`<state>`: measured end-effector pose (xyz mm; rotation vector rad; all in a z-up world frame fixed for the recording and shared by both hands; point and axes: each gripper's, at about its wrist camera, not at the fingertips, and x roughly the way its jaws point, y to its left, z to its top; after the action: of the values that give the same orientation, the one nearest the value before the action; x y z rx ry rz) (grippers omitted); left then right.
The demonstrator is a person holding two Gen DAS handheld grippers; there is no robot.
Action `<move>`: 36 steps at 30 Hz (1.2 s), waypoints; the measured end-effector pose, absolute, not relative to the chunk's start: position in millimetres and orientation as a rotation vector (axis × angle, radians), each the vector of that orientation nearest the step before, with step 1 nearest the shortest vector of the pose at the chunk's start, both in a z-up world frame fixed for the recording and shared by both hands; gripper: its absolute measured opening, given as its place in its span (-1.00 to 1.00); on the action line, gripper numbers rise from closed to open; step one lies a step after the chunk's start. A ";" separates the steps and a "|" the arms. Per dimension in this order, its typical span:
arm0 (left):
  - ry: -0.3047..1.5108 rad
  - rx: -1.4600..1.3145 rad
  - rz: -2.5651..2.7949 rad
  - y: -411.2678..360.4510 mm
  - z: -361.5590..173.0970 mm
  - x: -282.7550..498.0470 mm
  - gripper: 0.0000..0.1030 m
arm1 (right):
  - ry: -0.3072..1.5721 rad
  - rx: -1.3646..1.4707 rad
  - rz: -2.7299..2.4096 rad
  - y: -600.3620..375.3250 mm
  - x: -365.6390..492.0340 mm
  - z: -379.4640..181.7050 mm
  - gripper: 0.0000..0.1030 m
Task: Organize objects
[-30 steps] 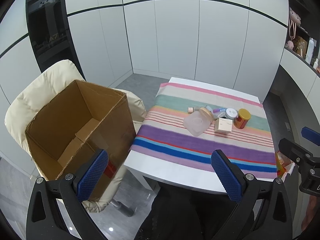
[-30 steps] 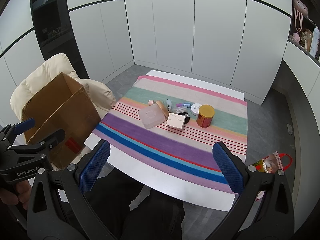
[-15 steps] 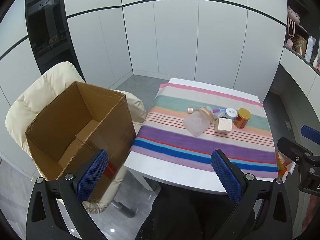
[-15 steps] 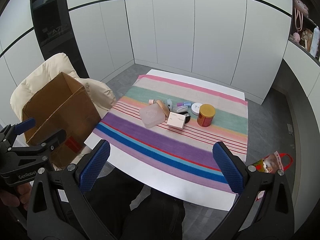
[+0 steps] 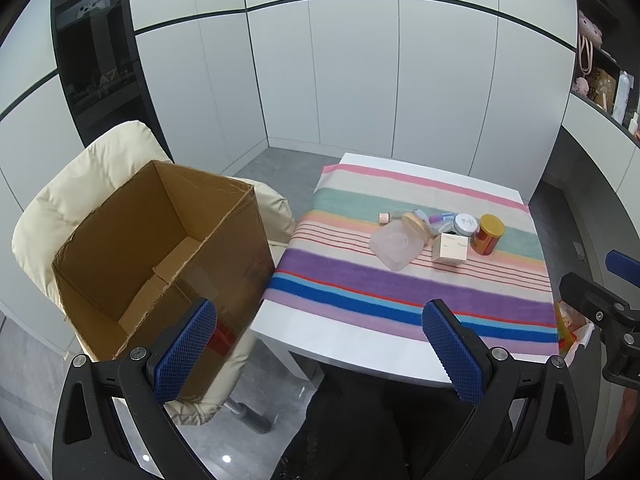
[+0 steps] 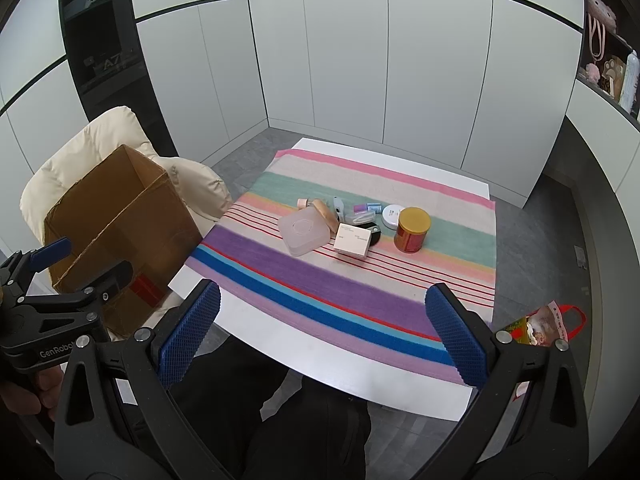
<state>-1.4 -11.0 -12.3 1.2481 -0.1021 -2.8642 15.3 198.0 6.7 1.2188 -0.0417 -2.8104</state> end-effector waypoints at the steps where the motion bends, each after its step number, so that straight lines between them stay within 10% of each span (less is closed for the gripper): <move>1: -0.102 1.248 -2.865 -11.1 -12.3 -1.3 1.00 | -0.042 1.219 -2.810 197.1 15.8 6.7 1.00; 36: -0.142 1.249 -2.864 -8.2 -15.4 0.1 1.00 | -0.019 1.218 -2.813 194.7 15.5 5.6 1.00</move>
<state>0.1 -8.2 -15.4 1.2486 -0.1421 -2.8645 15.5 194.7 5.6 1.2184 -0.0192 -2.8129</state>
